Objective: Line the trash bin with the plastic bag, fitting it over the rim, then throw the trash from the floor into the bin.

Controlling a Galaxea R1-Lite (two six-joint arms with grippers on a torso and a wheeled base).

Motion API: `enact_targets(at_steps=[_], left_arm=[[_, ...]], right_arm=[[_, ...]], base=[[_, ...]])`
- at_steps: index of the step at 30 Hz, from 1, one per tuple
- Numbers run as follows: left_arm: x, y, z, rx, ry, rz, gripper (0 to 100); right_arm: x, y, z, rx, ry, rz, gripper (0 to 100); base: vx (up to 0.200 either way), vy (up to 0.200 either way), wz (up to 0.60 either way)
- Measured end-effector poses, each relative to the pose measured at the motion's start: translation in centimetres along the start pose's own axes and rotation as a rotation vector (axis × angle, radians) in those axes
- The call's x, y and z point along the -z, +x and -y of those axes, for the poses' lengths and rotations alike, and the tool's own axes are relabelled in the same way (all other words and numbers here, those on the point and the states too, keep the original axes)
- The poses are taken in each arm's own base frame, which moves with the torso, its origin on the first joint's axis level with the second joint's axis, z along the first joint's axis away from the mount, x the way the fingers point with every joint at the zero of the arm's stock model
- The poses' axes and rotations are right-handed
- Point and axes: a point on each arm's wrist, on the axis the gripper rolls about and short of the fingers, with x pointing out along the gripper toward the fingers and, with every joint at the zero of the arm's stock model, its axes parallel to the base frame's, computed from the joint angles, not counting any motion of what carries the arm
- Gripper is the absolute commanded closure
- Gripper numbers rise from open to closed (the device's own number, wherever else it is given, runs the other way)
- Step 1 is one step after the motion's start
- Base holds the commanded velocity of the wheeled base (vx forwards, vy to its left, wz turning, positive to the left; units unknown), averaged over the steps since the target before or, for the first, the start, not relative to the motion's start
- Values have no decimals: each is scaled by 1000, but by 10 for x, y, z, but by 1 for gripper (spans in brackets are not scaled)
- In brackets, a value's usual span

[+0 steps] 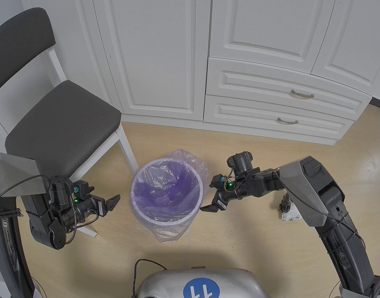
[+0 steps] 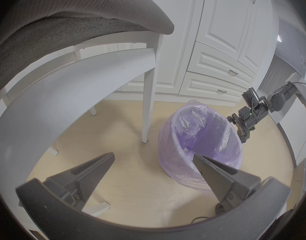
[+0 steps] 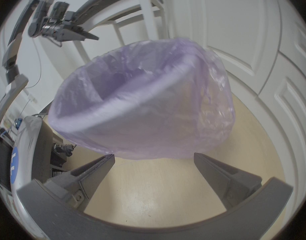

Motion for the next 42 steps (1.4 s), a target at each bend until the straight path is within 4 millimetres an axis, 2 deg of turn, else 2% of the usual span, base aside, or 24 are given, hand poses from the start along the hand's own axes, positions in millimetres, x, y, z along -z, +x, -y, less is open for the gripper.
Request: enact_targets(at_steps=[3,7,13,14,18,29,42], left_arm=[[-1,-1,0,0,2,8,0],[-1,-2,0,0,4,17,0],[-2,-3,0,-1,4,20,0],[-2,-3,0,-1,4,20,0],[-2,-3,0,-2,5,22,0],[-2,-3,1,0,5,23,0],[-2,-1,0,-1,4,23,0]], right_arm=[[-7,-5,0,8,-25,6,0],[-14,-1,-5,0,-36,15,0],[-3,18,-20,-35,-18,-2,0],[-3,21,-22,-41,-18,-3,100],[4,24,-23,-48,-6,-11,100],[3,22,-21,-42,20,-9,100],[23,34,-24,-40,85,-30,100]], base=[[0,0,0],[0,0,0],[0,0,0],[0,0,0],[0,0,0],[0,0,0],[0,0,0]])
